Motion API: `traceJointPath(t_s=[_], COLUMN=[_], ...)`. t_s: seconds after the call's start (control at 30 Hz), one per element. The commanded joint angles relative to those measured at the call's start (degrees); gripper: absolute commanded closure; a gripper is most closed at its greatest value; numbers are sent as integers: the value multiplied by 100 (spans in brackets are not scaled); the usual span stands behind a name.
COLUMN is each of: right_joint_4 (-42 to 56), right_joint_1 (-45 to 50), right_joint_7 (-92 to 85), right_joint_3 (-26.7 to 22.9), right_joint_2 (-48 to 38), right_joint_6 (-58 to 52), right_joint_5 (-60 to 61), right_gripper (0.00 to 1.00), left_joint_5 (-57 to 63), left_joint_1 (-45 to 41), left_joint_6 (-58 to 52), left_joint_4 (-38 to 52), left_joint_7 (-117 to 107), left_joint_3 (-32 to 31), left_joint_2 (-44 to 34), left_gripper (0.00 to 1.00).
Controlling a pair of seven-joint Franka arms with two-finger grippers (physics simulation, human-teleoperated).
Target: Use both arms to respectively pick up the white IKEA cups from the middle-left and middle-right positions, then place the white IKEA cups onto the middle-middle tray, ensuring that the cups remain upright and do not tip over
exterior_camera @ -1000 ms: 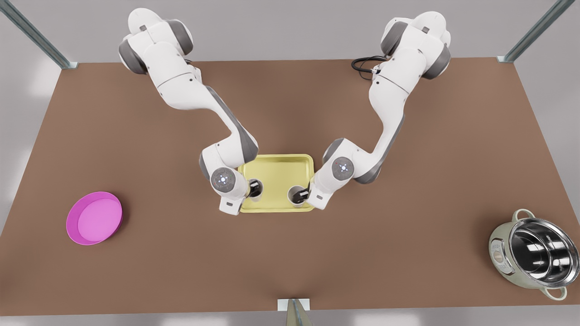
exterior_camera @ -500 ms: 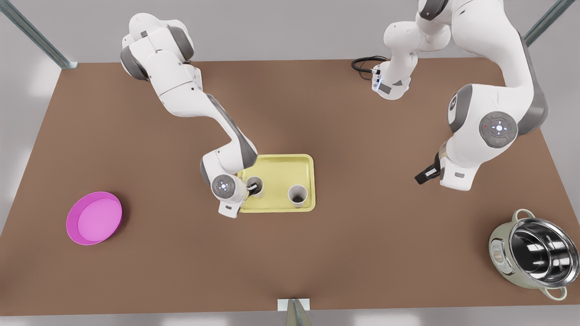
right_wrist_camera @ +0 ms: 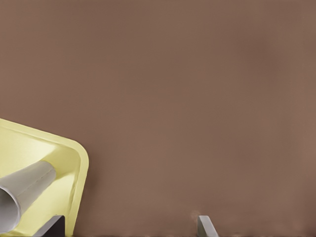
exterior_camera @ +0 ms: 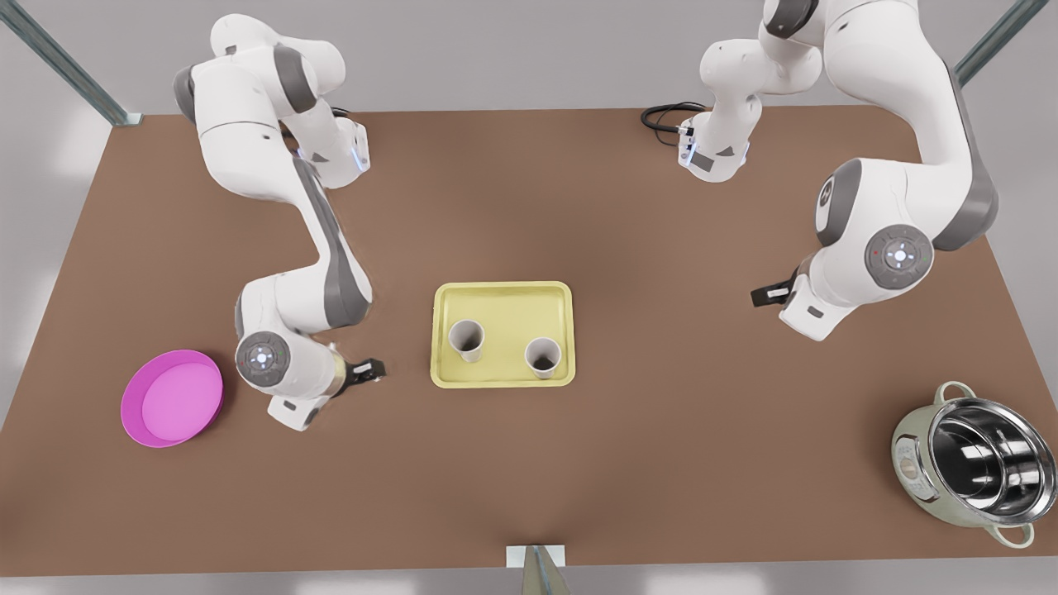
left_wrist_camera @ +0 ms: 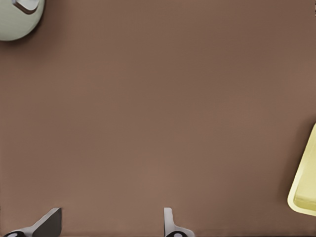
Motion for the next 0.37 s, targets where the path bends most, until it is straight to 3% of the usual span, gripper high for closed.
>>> traceJointPath(t_s=[0.0,0.07,0.13,0.17,0.33], right_joint_4=[210,-623,-1345,-1504,-1609], right_joint_1=[-203,-203,-641,-844,-906], right_joint_7=[-511,-46,-107,-28,-28], right_joint_3=[-81,-169,-116,165,183], right_joint_2=[-161,-1548,-2710,-2939,-3027], right_joint_6=[-1244,-1131,-1122,-1130,-1034], right_joint_5=[-763,-1377,-1239,-1194,-1089], right_gripper=[0,0,0,0,0], left_joint_5=[3,3,3,3,3], left_joint_1=[0,0,0,0,-9], left_joint_6=[-79,-79,-79,-79,-123], left_joint_4=[3,-15,-15,-15,-15], left_joint_7=[1438,1438,1438,1438,1420], left_joint_3=[-2,-2,-2,-2,-10], left_joint_2=[-2,-2,-2,-2,-2], left_gripper=[0,0,0,0,0])
